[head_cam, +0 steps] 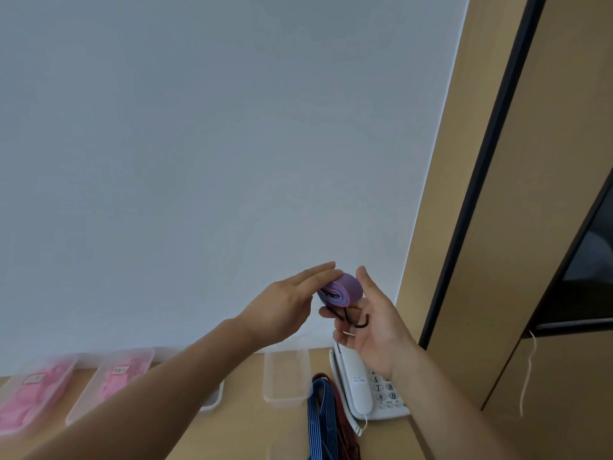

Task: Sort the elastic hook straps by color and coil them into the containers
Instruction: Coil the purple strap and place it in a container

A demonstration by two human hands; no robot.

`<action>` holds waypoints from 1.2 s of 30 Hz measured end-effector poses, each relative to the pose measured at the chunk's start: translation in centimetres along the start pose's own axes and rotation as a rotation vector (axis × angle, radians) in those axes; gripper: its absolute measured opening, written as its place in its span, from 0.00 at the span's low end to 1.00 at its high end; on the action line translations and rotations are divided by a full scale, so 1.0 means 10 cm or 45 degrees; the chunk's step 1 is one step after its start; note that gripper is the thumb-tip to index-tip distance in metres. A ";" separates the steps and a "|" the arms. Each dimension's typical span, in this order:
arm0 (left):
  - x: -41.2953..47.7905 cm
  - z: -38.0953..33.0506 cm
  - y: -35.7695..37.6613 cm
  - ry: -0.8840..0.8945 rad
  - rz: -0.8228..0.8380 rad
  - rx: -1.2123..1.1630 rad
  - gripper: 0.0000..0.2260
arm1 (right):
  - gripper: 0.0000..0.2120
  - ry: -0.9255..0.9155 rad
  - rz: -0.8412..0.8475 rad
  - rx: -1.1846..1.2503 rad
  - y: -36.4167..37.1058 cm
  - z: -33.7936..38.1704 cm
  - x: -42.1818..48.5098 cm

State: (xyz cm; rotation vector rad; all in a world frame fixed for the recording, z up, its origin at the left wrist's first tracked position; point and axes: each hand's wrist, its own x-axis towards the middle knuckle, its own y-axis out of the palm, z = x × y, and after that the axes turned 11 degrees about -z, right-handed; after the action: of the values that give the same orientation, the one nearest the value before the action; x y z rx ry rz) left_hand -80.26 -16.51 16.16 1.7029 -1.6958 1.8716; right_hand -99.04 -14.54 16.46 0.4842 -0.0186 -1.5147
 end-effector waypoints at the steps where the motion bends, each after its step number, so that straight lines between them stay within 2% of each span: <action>1: 0.00 -0.01 0.00 0.011 -0.005 0.026 0.31 | 0.37 0.003 0.005 -0.008 -0.01 0.00 0.01; 4: 0.03 -0.02 -0.01 0.041 -0.031 0.022 0.30 | 0.30 0.006 0.073 -0.047 -0.03 -0.01 0.02; 7: 0.04 -0.05 -0.01 -0.017 0.026 -0.105 0.26 | 0.18 -0.029 0.010 -0.013 -0.04 -0.03 0.03; 10: 0.04 -0.13 0.03 -0.494 0.061 -0.510 0.21 | 0.12 -0.183 -0.135 -0.139 -0.03 -0.07 0.04; 13: 0.12 -0.18 0.07 -1.050 -0.072 -0.977 0.14 | 0.10 -0.509 -0.248 -0.519 -0.04 -0.08 0.00; 14: 0.15 -0.18 0.07 -1.162 -0.043 -1.019 0.13 | 0.10 -0.640 -0.270 -0.691 -0.03 -0.09 -0.01; 16: 0.16 -0.19 0.10 -1.235 0.076 -0.971 0.14 | 0.12 -0.861 -0.292 -0.990 -0.02 -0.10 -0.04; 18: 0.13 -0.19 0.16 -1.264 0.047 -0.971 0.09 | 0.22 -0.943 -0.337 -1.221 0.00 -0.14 -0.05; 20: 0.08 -0.15 0.21 -1.293 -0.010 -1.060 0.07 | 0.31 -0.932 -0.382 -1.317 0.00 -0.19 -0.02; 21: 0.05 -0.13 0.21 -1.305 -0.018 -1.111 0.08 | 0.31 -0.899 -0.379 -1.242 -0.02 -0.20 0.00; 22: 0.03 -0.12 0.21 -1.336 -0.024 -1.161 0.09 | 0.27 -0.845 -0.359 -1.087 -0.03 -0.20 0.02; 25: -0.05 -0.07 0.20 -1.446 -0.059 -1.203 0.11 | 0.03 -0.668 -0.261 -0.728 -0.11 -0.13 0.14; 26: -0.08 -0.06 0.20 -1.468 -0.046 -1.216 0.11 | 0.00 -0.602 -0.208 -0.651 -0.15 -0.11 0.20; 29: -0.19 -0.03 0.22 -1.504 0.003 -1.337 0.12 | 0.03 -0.434 -0.011 -0.534 -0.23 -0.08 0.31; 31: -0.27 -0.01 0.23 -1.546 -0.028 -1.380 0.12 | 0.06 -0.407 0.092 -0.609 -0.24 -0.12 0.36; 34: -0.42 0.01 0.28 -1.660 -0.122 -1.387 0.11 | 0.11 -0.494 0.090 -0.841 -0.16 -0.24 0.46; 36: -0.53 0.08 0.32 -1.734 -0.172 -1.397 0.10 | 0.11 -0.522 0.072 -0.888 -0.09 -0.33 0.52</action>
State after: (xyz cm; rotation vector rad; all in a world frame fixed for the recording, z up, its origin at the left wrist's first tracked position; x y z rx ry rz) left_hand -79.96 -15.30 10.11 2.2994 -2.0251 -0.6621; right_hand -98.46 -18.47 11.71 -0.3819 0.1707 -1.4332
